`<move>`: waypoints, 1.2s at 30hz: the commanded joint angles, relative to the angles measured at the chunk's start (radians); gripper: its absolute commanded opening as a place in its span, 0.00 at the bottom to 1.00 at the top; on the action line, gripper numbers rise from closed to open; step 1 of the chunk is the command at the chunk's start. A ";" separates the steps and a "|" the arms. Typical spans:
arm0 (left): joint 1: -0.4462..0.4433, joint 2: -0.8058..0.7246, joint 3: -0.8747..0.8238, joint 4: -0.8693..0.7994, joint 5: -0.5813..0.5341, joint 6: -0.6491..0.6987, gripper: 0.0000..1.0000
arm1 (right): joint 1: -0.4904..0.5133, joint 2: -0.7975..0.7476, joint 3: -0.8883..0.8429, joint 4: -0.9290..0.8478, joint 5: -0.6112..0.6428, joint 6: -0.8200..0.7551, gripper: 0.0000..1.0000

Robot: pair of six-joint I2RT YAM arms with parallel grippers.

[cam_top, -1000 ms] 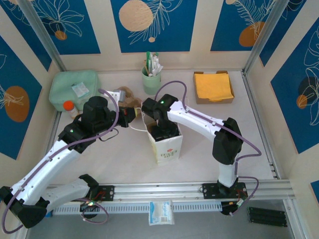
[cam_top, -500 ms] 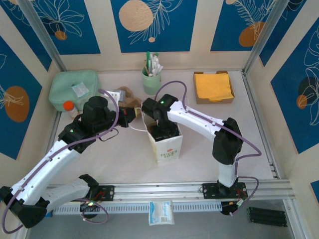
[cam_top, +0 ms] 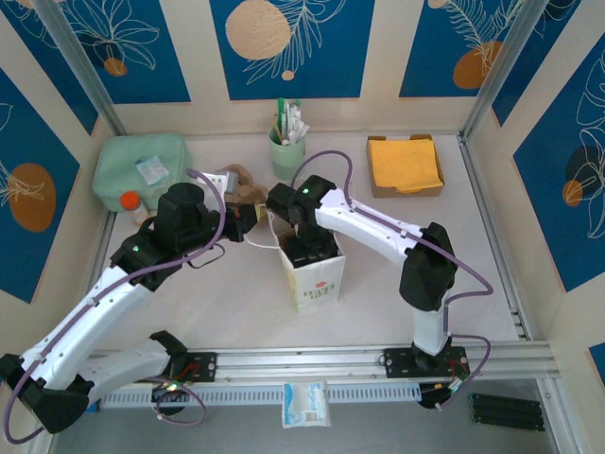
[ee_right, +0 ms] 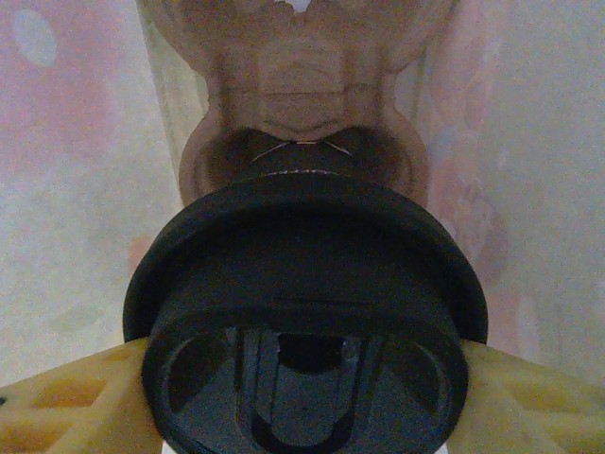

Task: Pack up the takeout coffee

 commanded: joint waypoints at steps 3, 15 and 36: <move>0.009 -0.023 -0.018 0.017 -0.001 -0.007 0.00 | -0.004 0.028 0.077 -0.078 -0.027 -0.041 0.65; 0.008 -0.029 -0.027 0.020 -0.003 -0.005 0.00 | -0.011 0.057 0.036 -0.103 -0.047 -0.071 0.65; 0.008 -0.026 -0.022 0.014 -0.006 -0.005 0.00 | -0.025 0.082 -0.039 -0.028 -0.058 -0.064 0.65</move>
